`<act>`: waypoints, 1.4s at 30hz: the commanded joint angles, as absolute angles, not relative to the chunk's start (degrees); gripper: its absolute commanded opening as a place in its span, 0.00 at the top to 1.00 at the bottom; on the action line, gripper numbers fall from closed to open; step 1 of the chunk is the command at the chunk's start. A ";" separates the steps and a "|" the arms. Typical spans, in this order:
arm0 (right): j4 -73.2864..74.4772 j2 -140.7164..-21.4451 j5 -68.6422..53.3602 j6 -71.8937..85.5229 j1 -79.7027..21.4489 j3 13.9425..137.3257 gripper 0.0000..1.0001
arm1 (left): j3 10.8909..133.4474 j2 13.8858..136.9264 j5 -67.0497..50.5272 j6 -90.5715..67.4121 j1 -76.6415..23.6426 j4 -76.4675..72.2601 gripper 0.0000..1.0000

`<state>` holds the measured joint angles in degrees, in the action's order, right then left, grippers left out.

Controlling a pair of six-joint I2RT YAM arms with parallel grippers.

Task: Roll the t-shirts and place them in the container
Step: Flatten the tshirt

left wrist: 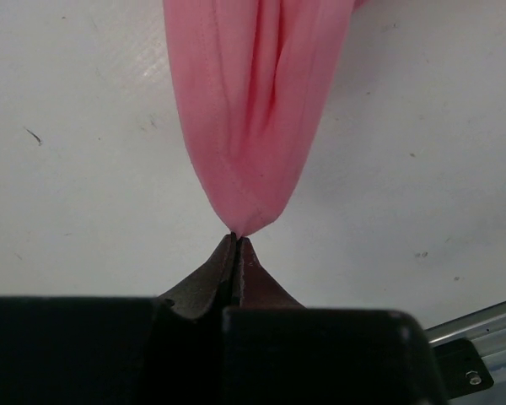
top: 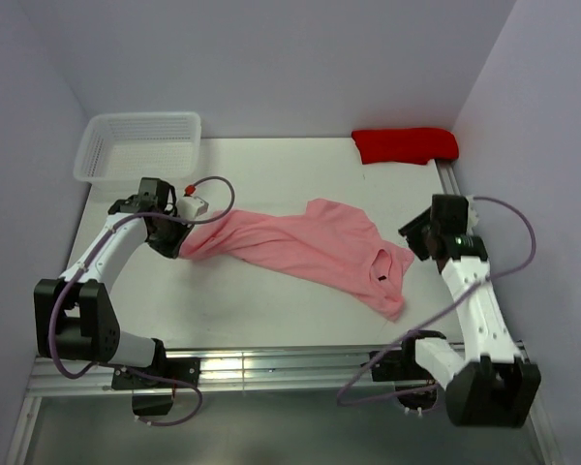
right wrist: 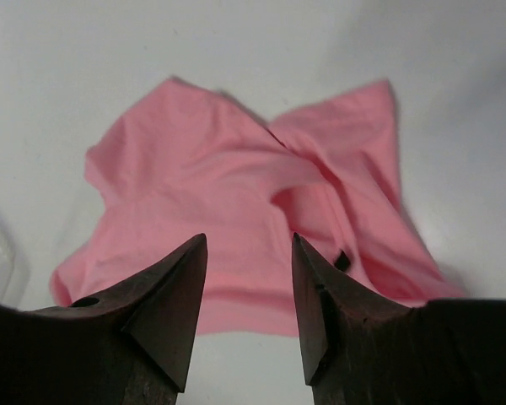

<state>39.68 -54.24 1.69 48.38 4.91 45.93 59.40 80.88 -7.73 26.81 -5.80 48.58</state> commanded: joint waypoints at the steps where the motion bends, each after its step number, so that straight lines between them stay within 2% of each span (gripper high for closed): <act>1: 30.77 -66.07 0.26 43.51 4.75 53.25 0.49 | 62.49 81.47 -8.79 26.46 -5.54 46.50 1.00; 7: 29.18 -85.91 0.88 40.34 1.59 62.48 0.51 | 66.53 85.42 -10.28 24.26 -5.54 47.20 1.00; 12: 27.07 -97.70 1.14 37.71 0.26 65.65 0.51 | 71.36 89.46 -12.48 22.24 -5.54 48.87 1.00; 18: 27.33 -105.55 3.87 35.51 -3.25 70.57 0.52 | 73.83 91.67 -12.66 21.45 -5.54 49.13 1.00; 26: 26.89 -108.02 5.97 35.60 -4.83 71.10 0.51 | 75.06 93.34 -12.75 20.57 -5.54 49.13 1.00; 30: 28.21 -109.42 6.85 35.16 -5.10 72.77 0.77 | 75.67 93.95 -12.66 20.39 -5.54 49.13 1.00; 31: 28.56 -109.34 6.94 35.07 -5.10 73.03 0.90 | 76.20 94.04 -12.57 20.30 -5.54 49.13 1.00; 33: 29.18 -108.29 6.94 34.98 -5.10 73.73 0.98 | 76.99 94.57 -12.39 20.04 -5.54 48.96 1.00; 38: 35.75 -102.58 9.13 34.72 -5.10 79.61 1.00 | 85.94 96.24 -10.38 17.24 -5.45 49.22 1.00; 42: 43.14 -95.91 11.25 34.28 -4.92 92.41 1.00 | 97.79 100.44 -9.58 14.68 -4.40 51.32 1.00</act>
